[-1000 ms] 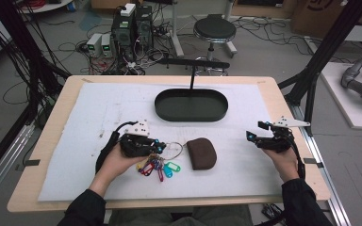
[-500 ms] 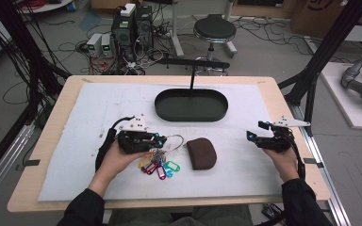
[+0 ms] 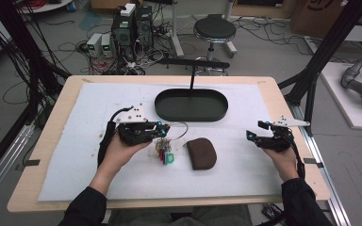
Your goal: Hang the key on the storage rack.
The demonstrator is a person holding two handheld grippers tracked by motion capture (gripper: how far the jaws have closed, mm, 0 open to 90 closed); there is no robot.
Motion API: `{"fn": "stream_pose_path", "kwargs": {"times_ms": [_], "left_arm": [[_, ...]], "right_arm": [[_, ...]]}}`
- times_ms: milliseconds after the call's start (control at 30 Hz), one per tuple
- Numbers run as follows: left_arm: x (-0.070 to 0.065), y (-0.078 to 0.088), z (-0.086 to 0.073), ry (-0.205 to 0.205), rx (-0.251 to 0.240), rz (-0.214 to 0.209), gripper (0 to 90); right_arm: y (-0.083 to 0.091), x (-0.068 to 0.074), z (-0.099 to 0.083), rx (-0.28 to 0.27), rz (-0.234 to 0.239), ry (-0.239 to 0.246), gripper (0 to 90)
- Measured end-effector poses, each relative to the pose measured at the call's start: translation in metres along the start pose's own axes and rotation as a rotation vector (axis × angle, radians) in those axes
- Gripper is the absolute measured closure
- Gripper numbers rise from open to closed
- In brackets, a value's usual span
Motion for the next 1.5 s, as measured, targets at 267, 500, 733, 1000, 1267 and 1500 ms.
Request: {"fn": "stream_pose_path", "kwargs": {"times_ms": [267,500,733,1000,1267,1500], "left_arm": [[0.012,-0.004,0.025,-0.015,-0.052,0.022,86.4],[0.024,-0.004,0.045,-0.023,-0.087,0.047,86.4],[0.039,0.0,0.064,-0.019,-0.121,0.081,86.4],[0.059,-0.002,0.078,-0.015,-0.123,0.128,86.5],[0.081,-0.006,0.08,0.012,-0.124,0.176,86.5],[0.102,-0.01,0.076,0.046,-0.11,0.217,86.5]], "right_arm": [[-0.001,-0.001,0.0,-0.001,-0.003,-0.002,24.9],[-0.001,-0.001,0.0,-0.001,-0.004,-0.004,24.9],[-0.001,-0.001,0.0,0.0,-0.01,-0.003,25.1],[-0.001,-0.002,0.0,0.0,-0.009,-0.004,25.2],[-0.001,-0.002,0.0,0.0,-0.009,-0.011,25.2],[-0.001,-0.002,0.0,-0.001,-0.01,-0.01,25.2]]}}
Point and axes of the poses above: each handheld gripper's, and its own axes: y roughly backward along the jaws, z roughly out of its top, x roughly to its left, the point moved 4 cm from there along -y, roughly forward along the jaws, and after that the axes turned 2 degrees about -z, right-handed, at the moved point
